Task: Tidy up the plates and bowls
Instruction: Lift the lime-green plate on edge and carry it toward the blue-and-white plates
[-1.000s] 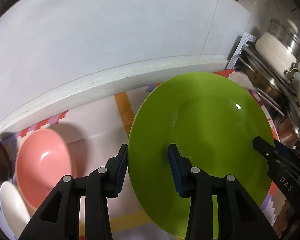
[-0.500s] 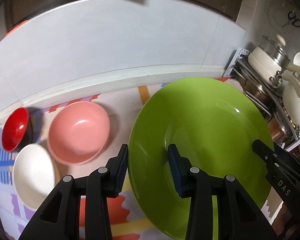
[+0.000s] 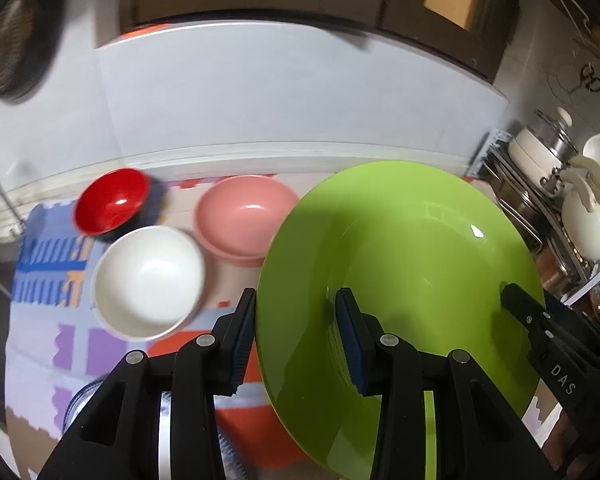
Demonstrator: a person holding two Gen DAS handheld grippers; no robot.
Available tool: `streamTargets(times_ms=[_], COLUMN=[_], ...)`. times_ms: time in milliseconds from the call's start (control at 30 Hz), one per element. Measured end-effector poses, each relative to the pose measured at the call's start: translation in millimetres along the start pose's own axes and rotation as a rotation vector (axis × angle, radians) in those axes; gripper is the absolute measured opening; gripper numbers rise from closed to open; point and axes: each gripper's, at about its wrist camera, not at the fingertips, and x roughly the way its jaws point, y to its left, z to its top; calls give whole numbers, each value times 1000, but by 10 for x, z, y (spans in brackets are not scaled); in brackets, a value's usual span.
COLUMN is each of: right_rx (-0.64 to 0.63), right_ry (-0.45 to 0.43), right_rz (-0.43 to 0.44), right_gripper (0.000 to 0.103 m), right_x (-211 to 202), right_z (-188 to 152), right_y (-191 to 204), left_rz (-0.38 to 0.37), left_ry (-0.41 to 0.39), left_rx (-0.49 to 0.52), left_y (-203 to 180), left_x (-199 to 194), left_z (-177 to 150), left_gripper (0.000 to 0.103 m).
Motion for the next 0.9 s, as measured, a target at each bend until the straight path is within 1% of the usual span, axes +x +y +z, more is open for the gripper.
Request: streamTargets(times_ms=[133, 367, 900], right_rx=[-21, -73, -168], right_ry=[-3, -12, 5], right_rz=[41, 87, 209], right_gripper=[42, 42, 42], right_x=[-90, -225, -363], right_z=[-101, -249, -529], right_y=[160, 454, 1063], left_rz=[26, 66, 164], left_ry=[-18, -30, -52], left_rx=[-34, -101, -213], left_y=[159, 455, 1010], left_x=[-166, -386, -810], left_z=[-137, -385, -826], left_gripper=[39, 39, 39])
